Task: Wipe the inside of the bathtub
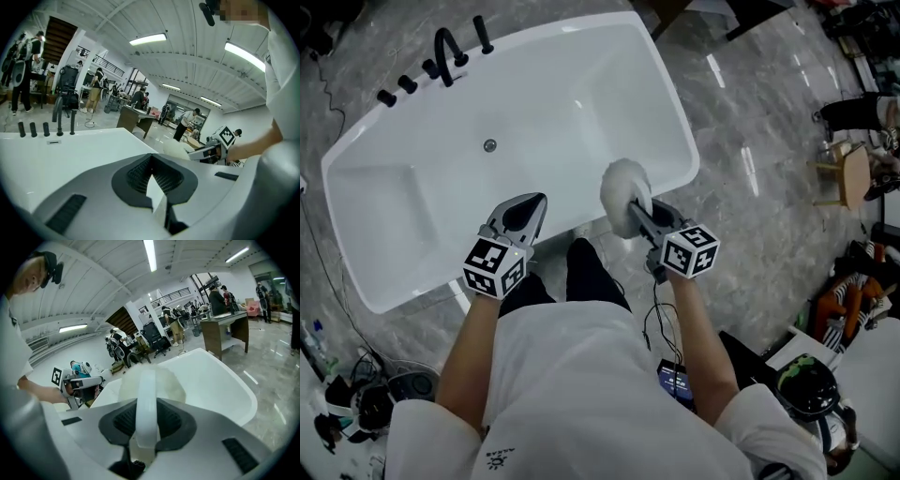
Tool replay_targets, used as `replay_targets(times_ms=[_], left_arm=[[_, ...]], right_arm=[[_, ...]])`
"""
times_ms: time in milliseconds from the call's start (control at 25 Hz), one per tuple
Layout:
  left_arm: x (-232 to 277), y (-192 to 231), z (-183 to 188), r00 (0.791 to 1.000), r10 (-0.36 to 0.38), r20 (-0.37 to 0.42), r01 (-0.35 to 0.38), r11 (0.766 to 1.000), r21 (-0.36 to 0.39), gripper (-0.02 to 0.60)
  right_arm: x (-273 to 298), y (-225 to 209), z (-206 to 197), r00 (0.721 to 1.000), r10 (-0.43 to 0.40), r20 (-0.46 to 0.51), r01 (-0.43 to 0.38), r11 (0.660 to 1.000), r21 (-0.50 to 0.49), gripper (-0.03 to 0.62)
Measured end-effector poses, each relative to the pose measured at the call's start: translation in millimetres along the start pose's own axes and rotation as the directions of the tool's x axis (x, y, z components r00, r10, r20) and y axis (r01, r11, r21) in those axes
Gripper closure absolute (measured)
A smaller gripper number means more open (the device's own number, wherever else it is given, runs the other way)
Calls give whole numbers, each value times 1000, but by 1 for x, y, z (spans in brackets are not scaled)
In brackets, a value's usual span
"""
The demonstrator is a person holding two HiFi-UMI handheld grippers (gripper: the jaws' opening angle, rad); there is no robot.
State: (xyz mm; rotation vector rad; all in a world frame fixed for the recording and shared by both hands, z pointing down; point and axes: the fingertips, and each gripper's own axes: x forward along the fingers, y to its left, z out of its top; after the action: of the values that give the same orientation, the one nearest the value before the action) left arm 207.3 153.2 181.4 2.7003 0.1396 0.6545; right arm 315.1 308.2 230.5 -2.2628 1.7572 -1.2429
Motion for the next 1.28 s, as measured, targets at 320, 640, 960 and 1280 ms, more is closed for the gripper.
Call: replay_targets(times_ms=[320,640,960,1280], left_arm=[[60,-10,-33,992,-89,-94,88,996,-9,574],[135,-19,-53,983,-98,-154,98,995,-8,574],[196,-25,-80,975,-105,-195,98,994,-44,574],[249,-31,-100,966,-106,-234,98,994,-46,574]], right_arm=[[14,-58,-28,992,-35,-123,31,999,-32,502],[19,-152,-43,968,-69,-241,50,995,-81,502],[35,-217,-70,922,-102,-375,41,985,-165,502],[59,-283,-91,813,-132,-567,9,977,-215,502]])
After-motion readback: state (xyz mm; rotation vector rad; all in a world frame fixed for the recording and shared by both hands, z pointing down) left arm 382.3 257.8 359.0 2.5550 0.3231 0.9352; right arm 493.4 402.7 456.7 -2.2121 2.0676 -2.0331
